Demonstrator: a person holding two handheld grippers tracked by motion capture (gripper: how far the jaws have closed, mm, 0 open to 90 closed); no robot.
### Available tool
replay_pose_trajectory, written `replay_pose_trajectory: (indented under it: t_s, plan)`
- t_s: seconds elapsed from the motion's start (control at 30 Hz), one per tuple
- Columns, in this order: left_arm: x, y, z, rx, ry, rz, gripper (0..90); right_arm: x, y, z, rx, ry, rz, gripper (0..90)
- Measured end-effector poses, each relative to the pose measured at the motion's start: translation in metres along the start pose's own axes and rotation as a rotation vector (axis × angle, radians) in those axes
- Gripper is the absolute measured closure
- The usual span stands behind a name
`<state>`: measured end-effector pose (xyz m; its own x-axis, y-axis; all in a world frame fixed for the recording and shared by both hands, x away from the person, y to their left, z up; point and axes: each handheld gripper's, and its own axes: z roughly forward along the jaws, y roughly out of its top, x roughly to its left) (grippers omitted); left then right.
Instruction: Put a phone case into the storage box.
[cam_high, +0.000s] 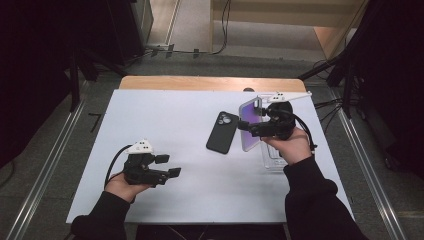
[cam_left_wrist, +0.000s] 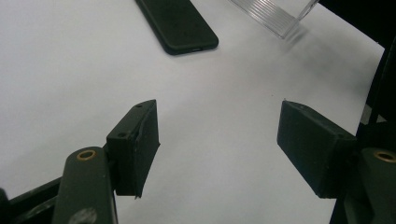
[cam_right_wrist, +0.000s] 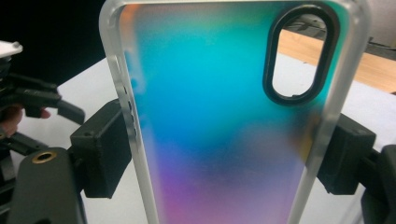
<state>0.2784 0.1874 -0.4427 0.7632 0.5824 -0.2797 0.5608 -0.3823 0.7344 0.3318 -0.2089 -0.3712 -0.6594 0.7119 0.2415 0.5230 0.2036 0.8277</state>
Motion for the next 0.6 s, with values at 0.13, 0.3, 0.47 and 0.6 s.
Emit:
replay_pose_trajectory:
  t_s: [0.13, 0.3, 0.47, 0.6]
  plan:
    - [0.000, -0.003, 0.000, 0.006, 0.003, -0.003, 29.9, -0.009, 0.001, -0.006, -0.018, -0.022, 0.015, 16.1]
    - [0.001, -0.006, -0.002, 0.007, 0.008, -0.010, 30.0, -0.020, 0.002, -0.012, -0.029, -0.065, 0.040, 16.1]
    - [0.002, -0.008, -0.004, 0.006, 0.019, -0.016, 30.0, -0.035, 0.002, -0.020, -0.057, -0.119, 0.077, 16.1]
    - [0.003, -0.010, -0.005, 0.004, 0.022, -0.026, 30.0, -0.047, 0.006, -0.022, -0.073, -0.163, 0.106, 16.1]
